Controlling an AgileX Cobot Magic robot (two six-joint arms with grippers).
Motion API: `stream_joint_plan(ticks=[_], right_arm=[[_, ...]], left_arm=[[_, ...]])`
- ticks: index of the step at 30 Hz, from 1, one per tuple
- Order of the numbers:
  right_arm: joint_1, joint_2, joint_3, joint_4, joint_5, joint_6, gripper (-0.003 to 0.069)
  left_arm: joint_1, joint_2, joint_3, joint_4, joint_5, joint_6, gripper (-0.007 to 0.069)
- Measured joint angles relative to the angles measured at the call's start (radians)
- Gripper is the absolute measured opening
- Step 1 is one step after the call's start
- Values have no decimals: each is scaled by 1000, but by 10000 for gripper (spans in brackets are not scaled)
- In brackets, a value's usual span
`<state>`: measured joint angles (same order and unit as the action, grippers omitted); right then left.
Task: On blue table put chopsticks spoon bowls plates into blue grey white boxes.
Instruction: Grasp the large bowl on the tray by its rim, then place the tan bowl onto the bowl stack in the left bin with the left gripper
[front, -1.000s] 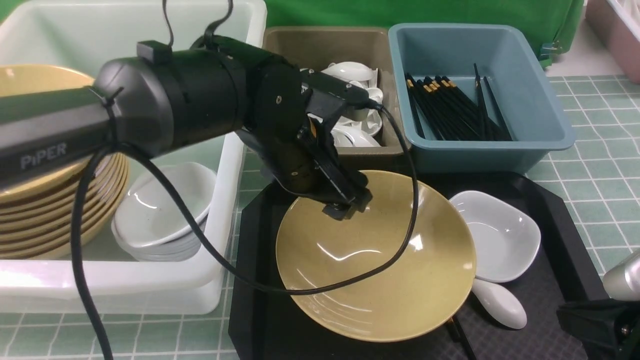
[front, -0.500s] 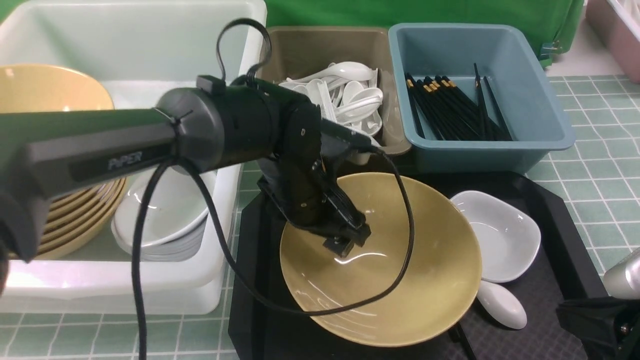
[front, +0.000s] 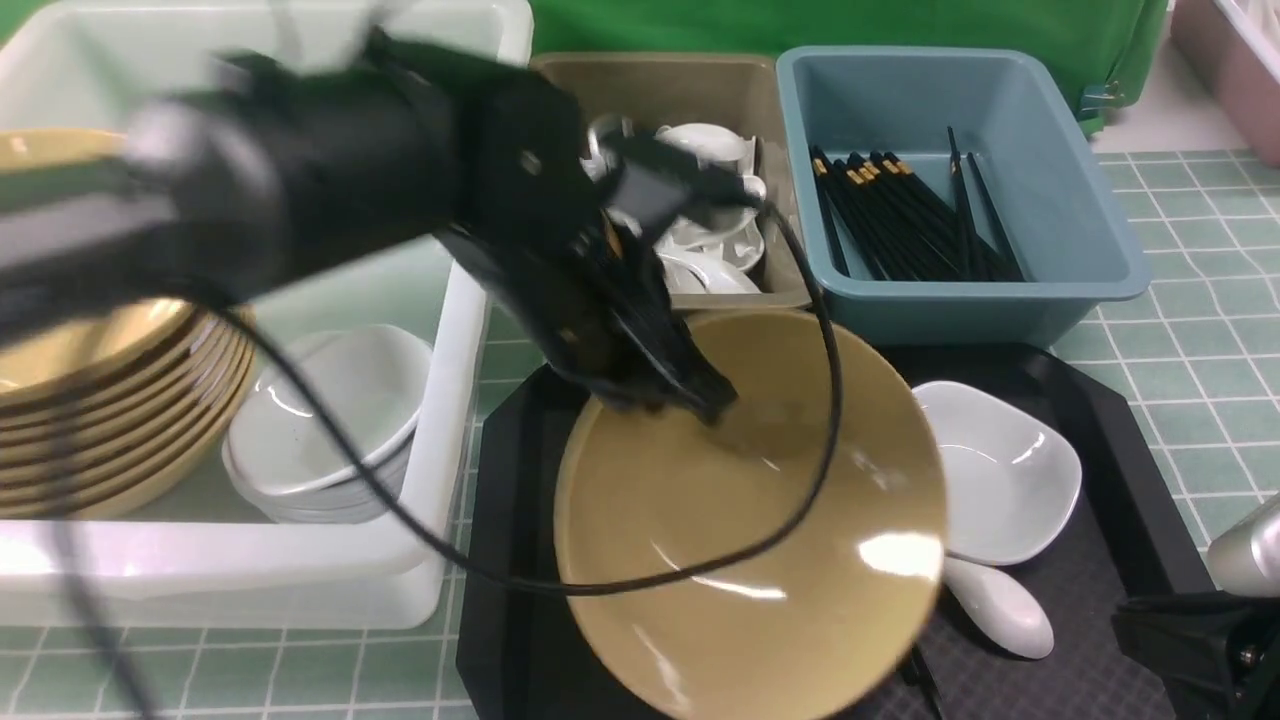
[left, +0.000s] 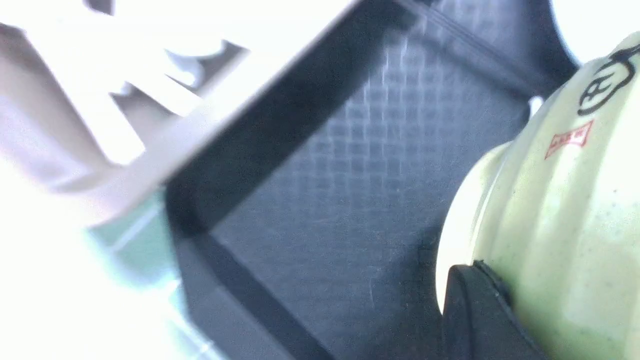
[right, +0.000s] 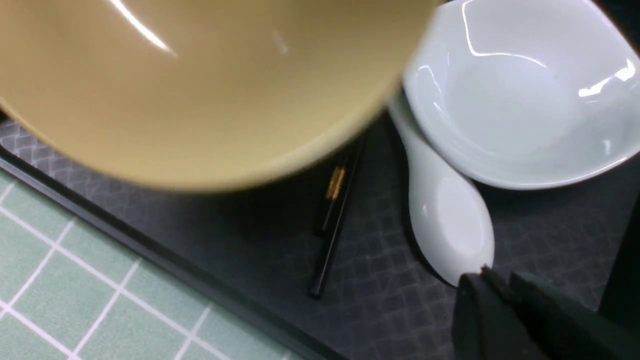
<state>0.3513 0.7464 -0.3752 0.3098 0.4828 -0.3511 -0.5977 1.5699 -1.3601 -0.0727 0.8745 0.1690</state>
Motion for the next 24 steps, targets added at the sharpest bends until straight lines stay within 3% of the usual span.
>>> stream_joint_plan(ticks=[7,8,15,17,21,24], right_arm=[[0,0,0,0,0,0,107],[0,0,0,0,0,0,109],[0,0,0,0,-3,0,115],[0,0,0,0,-3,0,118],[0,0,0,0,-4,1,121],[0,0,0,6,-7,2,123]], left_arm=[[216,-242,0,-30,-2,10,6],[375,-322,0,-27,-6,-9,6],[901,-394,6,-10,-11,-152,6],[995,-377,24,-27,-13,-169,6],[1090,-318,77,-75,-16,-180,6],[1093,-268,125,-100,-48,-188,11]])
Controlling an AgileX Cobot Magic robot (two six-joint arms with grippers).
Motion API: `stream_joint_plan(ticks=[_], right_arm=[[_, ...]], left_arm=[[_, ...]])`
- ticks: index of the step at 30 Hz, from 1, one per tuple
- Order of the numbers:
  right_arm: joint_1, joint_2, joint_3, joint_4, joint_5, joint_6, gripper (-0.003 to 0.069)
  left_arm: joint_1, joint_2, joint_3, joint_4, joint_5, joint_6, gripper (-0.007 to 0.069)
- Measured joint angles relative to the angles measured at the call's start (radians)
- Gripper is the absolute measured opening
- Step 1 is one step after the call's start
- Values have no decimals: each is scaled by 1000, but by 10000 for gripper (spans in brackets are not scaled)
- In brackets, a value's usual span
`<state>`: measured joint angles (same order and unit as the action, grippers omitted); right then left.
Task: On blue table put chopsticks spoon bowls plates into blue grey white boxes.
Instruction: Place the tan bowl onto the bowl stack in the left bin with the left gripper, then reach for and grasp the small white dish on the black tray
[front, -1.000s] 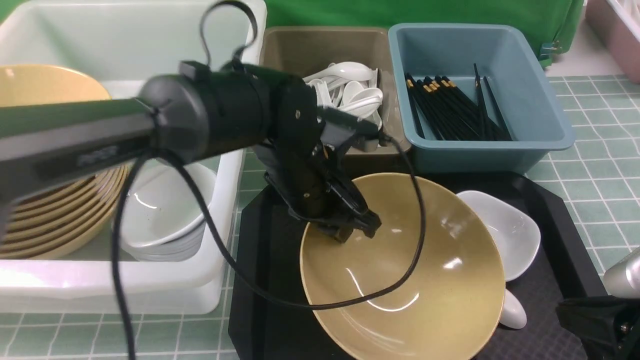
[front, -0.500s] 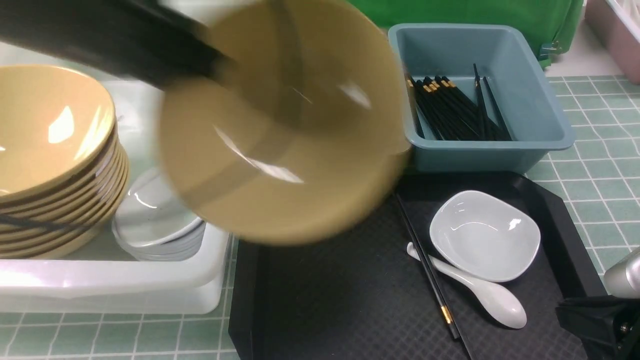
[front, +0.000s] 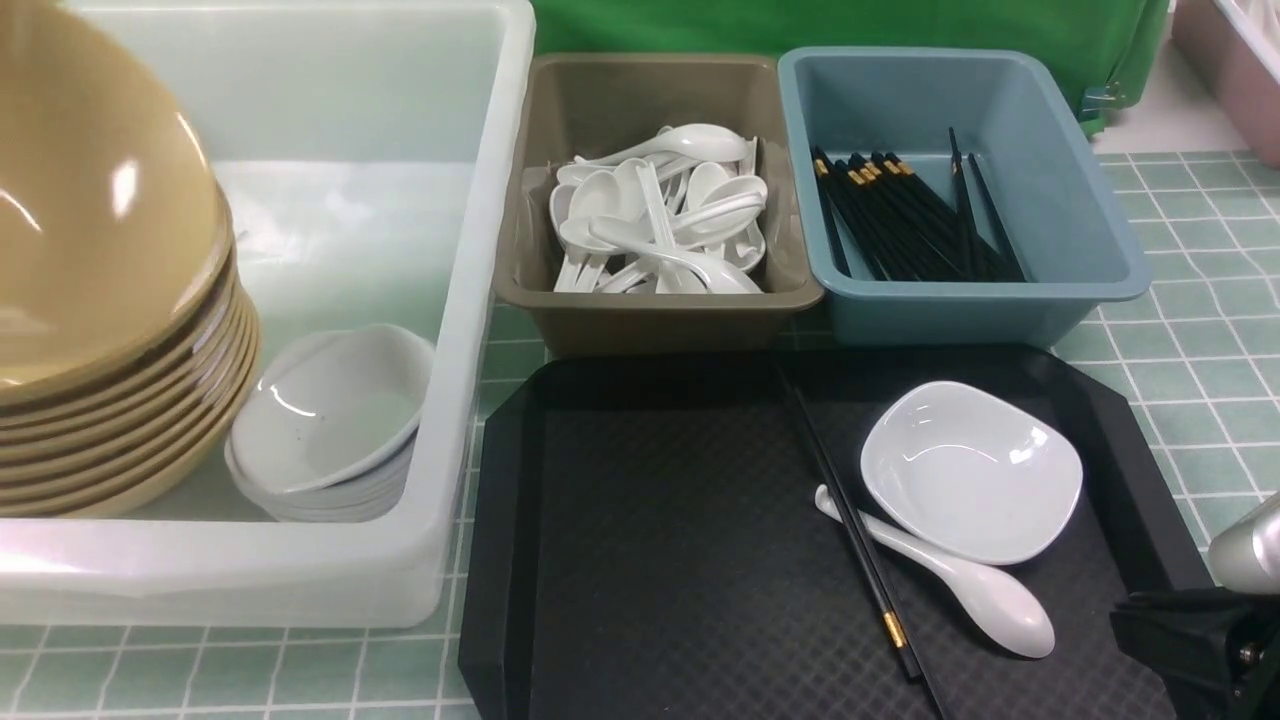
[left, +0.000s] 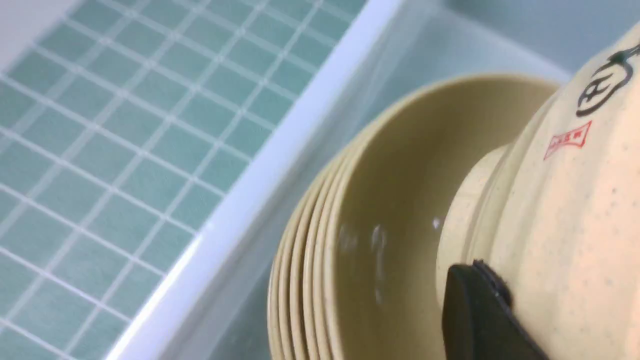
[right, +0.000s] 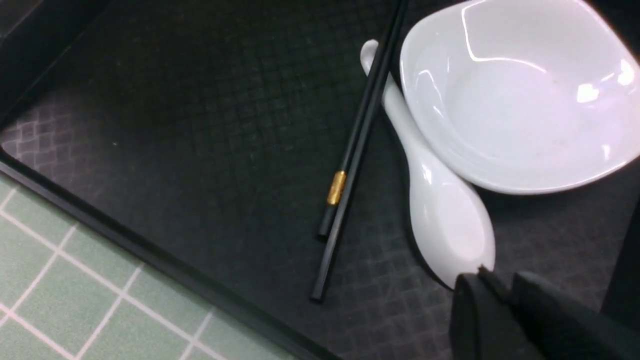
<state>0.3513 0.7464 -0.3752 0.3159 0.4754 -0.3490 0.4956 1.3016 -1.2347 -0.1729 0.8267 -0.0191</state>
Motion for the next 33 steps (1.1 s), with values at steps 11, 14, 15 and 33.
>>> stream_joint_plan(ticks=[11,14,15,33], right_arm=[[0,0,0,9,5,4,134],[0,0,0,9,15,2,139],[0,0,0,9,16,2,140],[0,274,-181,-89,112,24,314]], left_arm=[[0,25,43,-17,-92,19,405],[0,-5,43,-14,-60,19,564],[0,-25,43,-14,-47,19,594],[-346,-623,318,-108,61,212,47]])
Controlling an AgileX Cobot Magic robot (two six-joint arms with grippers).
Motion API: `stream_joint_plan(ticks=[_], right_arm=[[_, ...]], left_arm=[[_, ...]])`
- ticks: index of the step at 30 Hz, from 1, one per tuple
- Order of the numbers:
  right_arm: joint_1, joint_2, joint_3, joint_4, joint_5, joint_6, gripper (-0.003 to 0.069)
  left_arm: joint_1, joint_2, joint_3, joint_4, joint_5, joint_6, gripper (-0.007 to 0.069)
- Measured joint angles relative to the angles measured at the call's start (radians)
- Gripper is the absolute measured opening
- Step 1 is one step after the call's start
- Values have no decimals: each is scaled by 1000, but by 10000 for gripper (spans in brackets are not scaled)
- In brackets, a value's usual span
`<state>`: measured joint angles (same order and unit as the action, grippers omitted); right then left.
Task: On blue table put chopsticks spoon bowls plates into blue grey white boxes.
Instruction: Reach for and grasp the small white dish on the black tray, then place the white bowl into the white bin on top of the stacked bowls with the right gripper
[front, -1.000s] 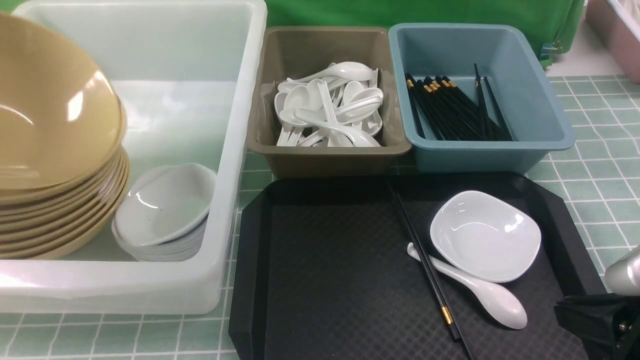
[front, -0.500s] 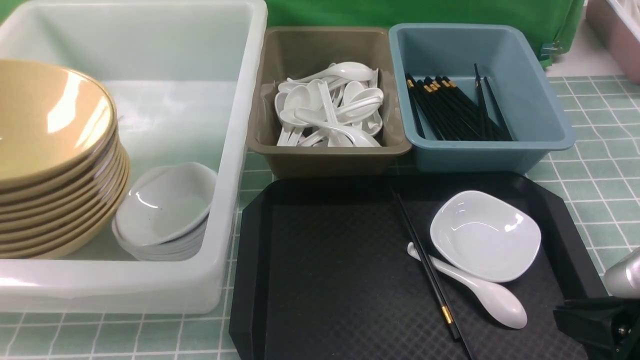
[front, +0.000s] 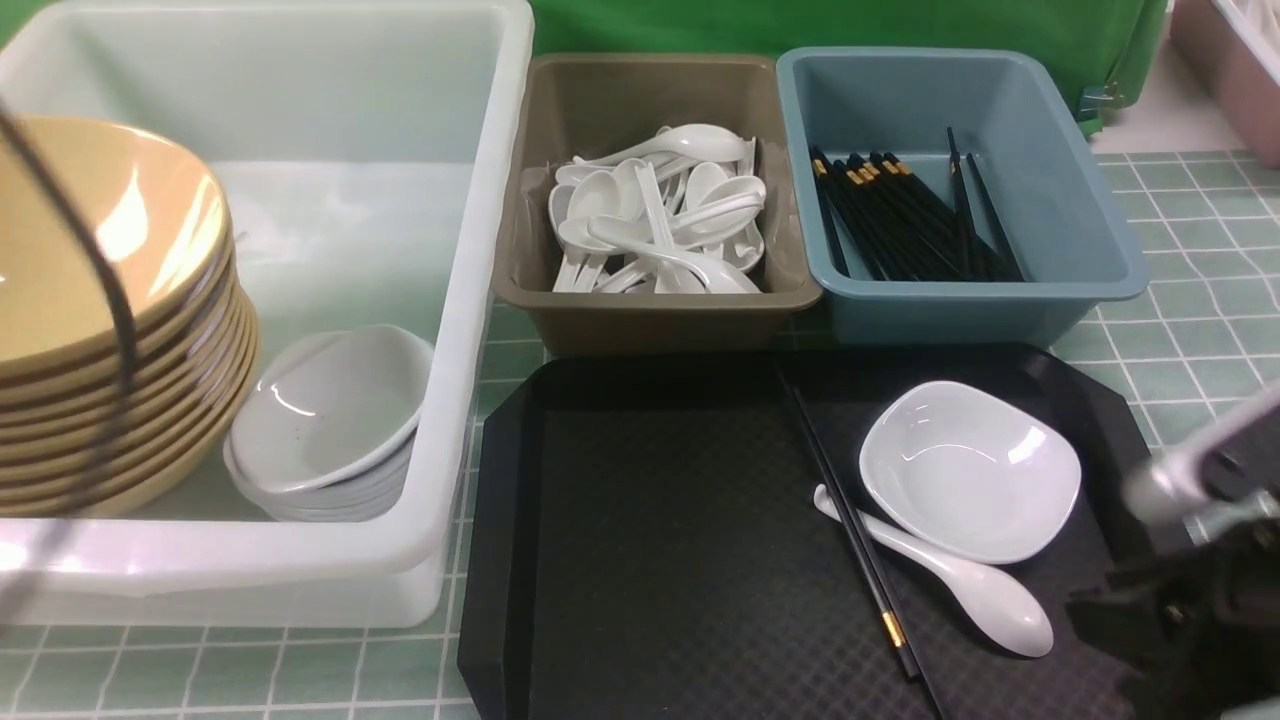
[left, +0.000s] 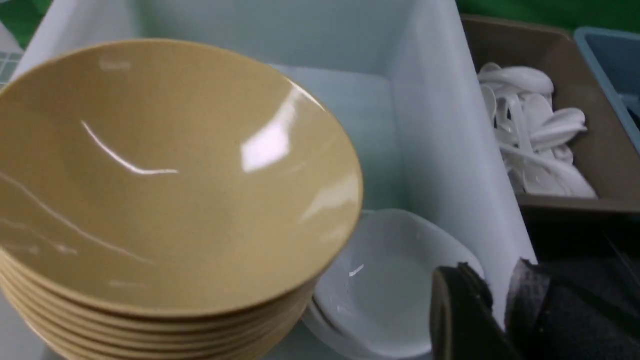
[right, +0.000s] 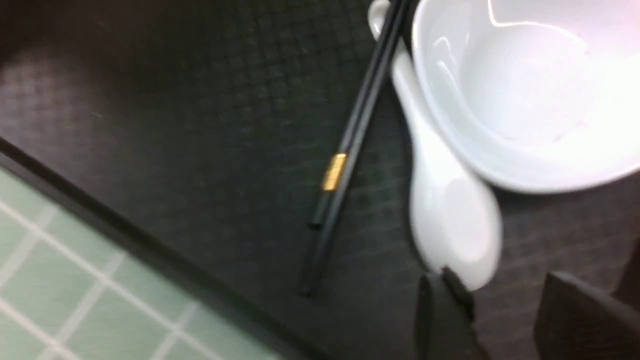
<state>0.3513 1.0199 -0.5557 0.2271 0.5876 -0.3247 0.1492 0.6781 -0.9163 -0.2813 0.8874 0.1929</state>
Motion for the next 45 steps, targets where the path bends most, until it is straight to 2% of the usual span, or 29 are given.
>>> stream_joint_plan(ticks=[3,4,6,10,16,24,31,35,38,42,45], right_arm=[[0,149,-132,-149,48,64,363],[0,158,-148,-159,50,72,366],[0,265,-231,-283,59,174,394],[0,421,-356,-417,60,280,429],[-38,640,-496,-449,62,336,451],[-76,768,-529,-418,72,325,440],[-80,770,-540,-323,83,253,286],[-80,716,-541,-301,121,242,215],[-80,633,-541,-237,167,183,137],[-80,506,-538,-122,203,98,87],[-80,425,-538,-55,213,58,83]], left_arm=[[-17,-120,156,57,-23,5,2],[-18,-129,166,62,-25,5,1],[-18,-242,304,108,-59,-3,1],[-18,-394,461,129,-139,-6,1],[-18,-594,584,148,-309,-8,1],[-18,-636,586,158,-361,-18,1],[-18,-636,586,167,-370,-19,1],[-18,-636,590,178,-377,-19,1],[-18,-636,592,178,-377,-19,1],[-18,-636,592,178,-380,-19,1],[-18,-636,592,178,-380,-20,1]])
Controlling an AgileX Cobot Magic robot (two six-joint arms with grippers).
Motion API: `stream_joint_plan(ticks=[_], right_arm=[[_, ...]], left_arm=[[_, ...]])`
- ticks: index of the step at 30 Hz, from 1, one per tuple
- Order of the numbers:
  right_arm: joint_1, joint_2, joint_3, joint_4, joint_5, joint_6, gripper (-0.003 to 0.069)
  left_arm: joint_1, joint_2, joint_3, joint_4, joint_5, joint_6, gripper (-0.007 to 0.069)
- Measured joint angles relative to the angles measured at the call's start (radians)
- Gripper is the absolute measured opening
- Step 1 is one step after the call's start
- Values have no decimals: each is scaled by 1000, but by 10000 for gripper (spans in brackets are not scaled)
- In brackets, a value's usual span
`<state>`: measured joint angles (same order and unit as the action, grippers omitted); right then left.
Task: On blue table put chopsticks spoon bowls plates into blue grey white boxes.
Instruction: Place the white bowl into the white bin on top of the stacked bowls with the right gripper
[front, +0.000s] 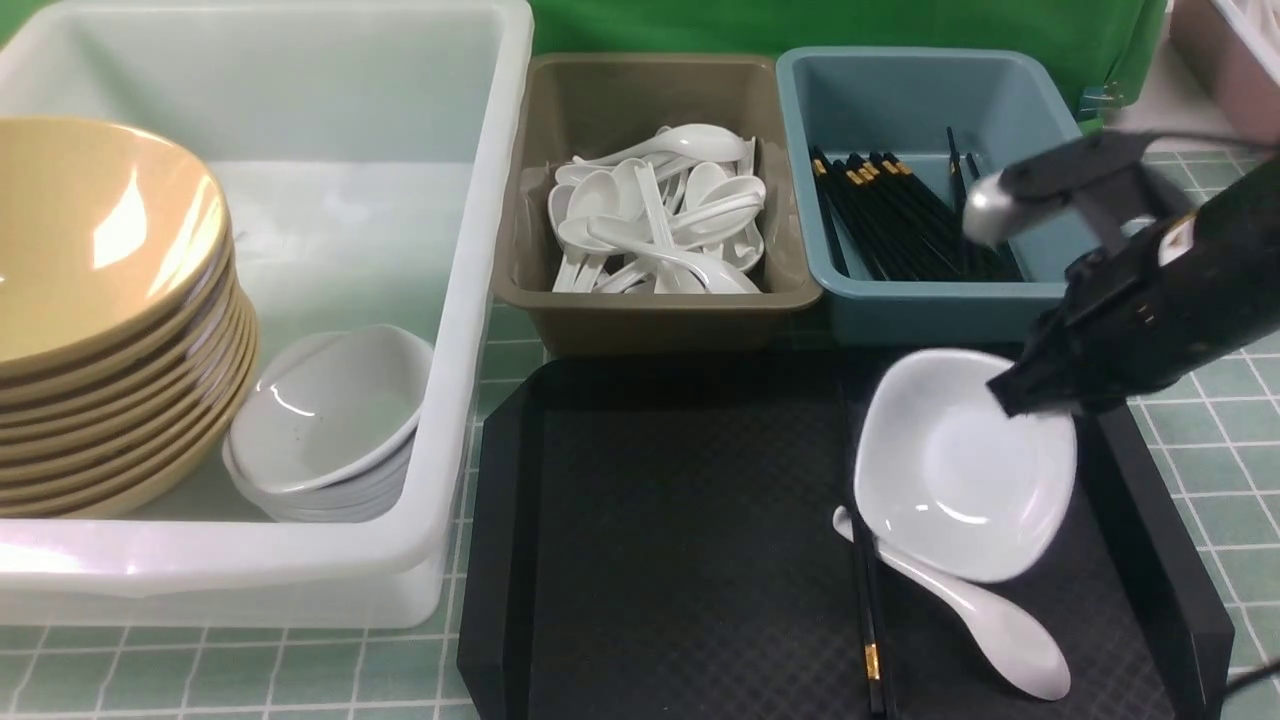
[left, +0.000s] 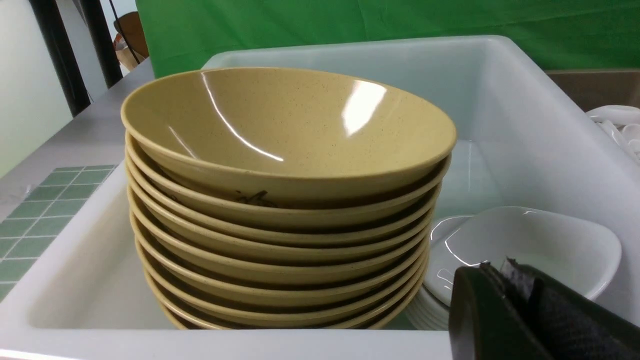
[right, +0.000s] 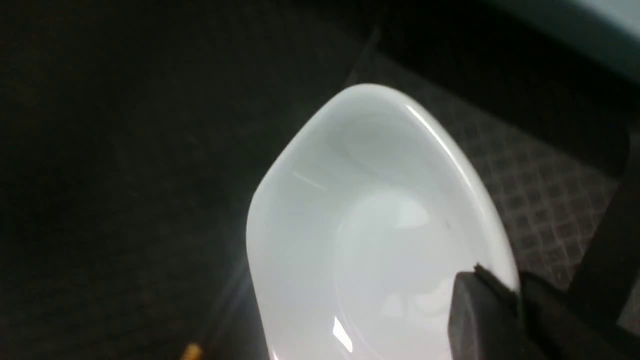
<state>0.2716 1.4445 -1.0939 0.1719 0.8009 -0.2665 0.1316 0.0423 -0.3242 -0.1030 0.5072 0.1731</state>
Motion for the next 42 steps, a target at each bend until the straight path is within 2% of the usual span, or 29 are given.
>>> stream_joint_plan(ticks=[4,6,7,9,10,12,13,14,19,26,29,33,37,40,42], right_arm=[[14,-104,0,162,3,-35,83],[32,-122,0,204,-2,-50,83],[74,-143,0,291,-29,-78,83],[133,-143,-4,365,-92,-106,83],[215,-125,-8,462,-207,-157,83],[292,-86,-17,553,-321,-223,83],[300,-80,-19,559,-343,-229,83],[367,-22,-46,605,-423,-269,83],[460,167,-185,638,-501,-284,83],[478,401,-405,653,-482,-229,99],[478,445,-446,653,-474,-203,129],[478,467,-466,649,-466,-202,242],[478,468,-480,644,-434,-258,302],[478,468,-520,589,-325,-304,284],[478,468,-577,461,-159,-297,213]], left_arm=[[0,0,0,0,0,-2,1],[0,0,0,0,0,-2,1],[0,0,0,-1,0,-2,1],[0,0,0,-1,0,-3,1],[0,0,0,-1,-1,-3,1],[0,0,0,-1,-1,-3,1],[0,0,0,-1,-1,-3,1],[0,0,0,-1,-2,-3,1],[0,0,0,-1,-2,-5,1],[0,0,0,-1,-2,-5,1],[0,0,0,-1,-2,-5,1],[0,0,0,-1,-3,-5,1],[0,0,0,-1,-3,-5,1],[0,0,0,-1,-3,-5,1],[0,0,0,-1,-3,-5,1]])
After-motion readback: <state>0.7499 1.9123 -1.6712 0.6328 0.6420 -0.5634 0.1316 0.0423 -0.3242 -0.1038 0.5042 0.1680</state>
